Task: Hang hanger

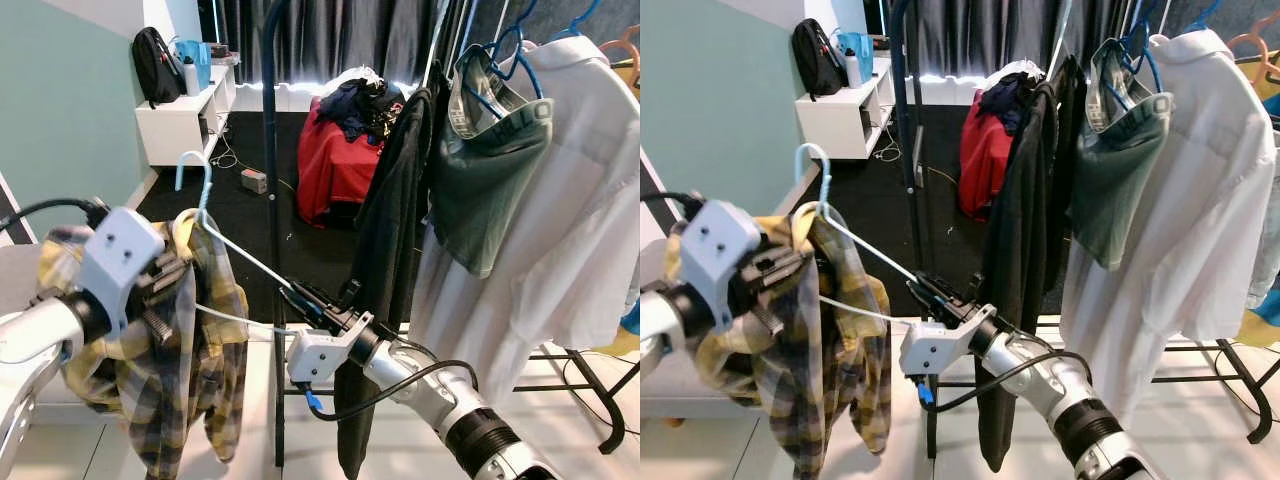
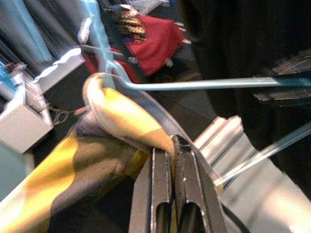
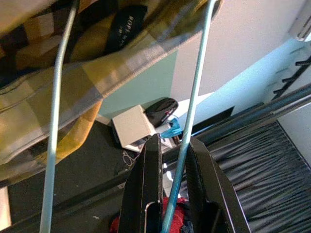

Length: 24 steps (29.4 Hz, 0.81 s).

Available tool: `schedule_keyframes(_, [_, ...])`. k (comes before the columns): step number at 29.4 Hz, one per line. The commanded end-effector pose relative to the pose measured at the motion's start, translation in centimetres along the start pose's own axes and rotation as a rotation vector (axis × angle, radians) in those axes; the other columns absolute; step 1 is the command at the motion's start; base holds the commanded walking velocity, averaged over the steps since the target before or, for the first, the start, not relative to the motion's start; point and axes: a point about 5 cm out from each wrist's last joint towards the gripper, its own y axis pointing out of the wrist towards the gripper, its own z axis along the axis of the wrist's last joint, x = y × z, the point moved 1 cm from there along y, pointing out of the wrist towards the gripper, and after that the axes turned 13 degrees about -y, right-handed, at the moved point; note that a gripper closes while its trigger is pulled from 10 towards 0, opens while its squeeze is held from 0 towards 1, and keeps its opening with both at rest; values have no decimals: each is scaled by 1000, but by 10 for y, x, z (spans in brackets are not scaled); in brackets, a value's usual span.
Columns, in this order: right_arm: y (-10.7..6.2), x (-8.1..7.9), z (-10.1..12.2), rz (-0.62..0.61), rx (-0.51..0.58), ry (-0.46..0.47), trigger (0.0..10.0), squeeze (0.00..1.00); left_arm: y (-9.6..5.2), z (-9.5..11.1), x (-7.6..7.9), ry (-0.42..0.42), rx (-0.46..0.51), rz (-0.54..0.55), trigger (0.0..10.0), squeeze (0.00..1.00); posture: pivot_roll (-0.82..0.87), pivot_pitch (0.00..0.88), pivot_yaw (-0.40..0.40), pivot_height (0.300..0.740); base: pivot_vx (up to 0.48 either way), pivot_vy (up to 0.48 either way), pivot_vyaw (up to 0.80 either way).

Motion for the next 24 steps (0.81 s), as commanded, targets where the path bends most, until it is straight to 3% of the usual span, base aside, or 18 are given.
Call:
schedule_keyframes(1, [10,13,1,-72,-1,-7,10000,0,4,1,21,0,-7,-139,0,0,87,108,-8,740,0,0,0])
schedule_keyframes(2, [13,16,3,-90,10,-8,10000,0,3,-3,29,7,-48,-190,0,0,87,108,-8,740,0,0,0])
schedule_keyframes(5, [17,20,6,-115,22,-6,10000,0,5,-8,36,13,-78,-214,0,0,88,102,-9,740,0,0,0])
schedule_keyframes(6, [20,24,9,-136,31,-7,10000,0,9,-13,39,22,-96,-211,7804,0,88,99,-7,740,0,0,0])
schedule_keyframes(9, [20,24,9,-136,31,-7,10000,0,9,-13,39,22,-96,-211,7804,0,88,99,-7,740,0,0,0])
schedule_keyframes(10, [22,26,10,-156,37,-8,10000,0,11,-17,40,36,-109,-190,8275,0,86,96,-4,740,0,0,0])
schedule_keyframes(11, [23,30,12,-181,48,-6,10000,0,15,-19,36,51,-112,-142,10000,380,86,94,-4,740,0,0,0])
schedule_keyframes(14, [23,30,12,-181,48,-6,10000,0,15,-19,36,51,-112,-142,10000,380,86,94,-4,740,0,0,0])
schedule_keyframes(15, [24,33,15,-208,64,4,10000,0,16,-19,34,55,-112,-121,10000,1000,86,92,-4,740,0,0,0])
schedule_keyframes(20, [26,39,21,-268,108,50,10000,0,19,-17,34,58,-101,-101,10000,1000,90,90,-3,740,0,0,0])
schedule_keyframes(21, [26,42,24,-297,127,72,10000,0,18,-16,36,47,-99,-108,10000,522,91,89,-3,740,0,0,0])
schedule_keyframes(22, [26,42,24,-297,127,72,10000,0,18,-16,36,47,-99,-108,10000,522,91,89,-3,740,0,0,0])
schedule_keyframes(23, [27,46,28,-335,149,97,10000,0,17,-16,39,41,-98,-114,10000,0,95,89,-1,740,0,0,0])
schedule_keyframes(24, [27,46,28,-335,149,97,10000,0,17,-16,39,41,-98,-114,10000,0,95,89,-1,740,0,0,0])
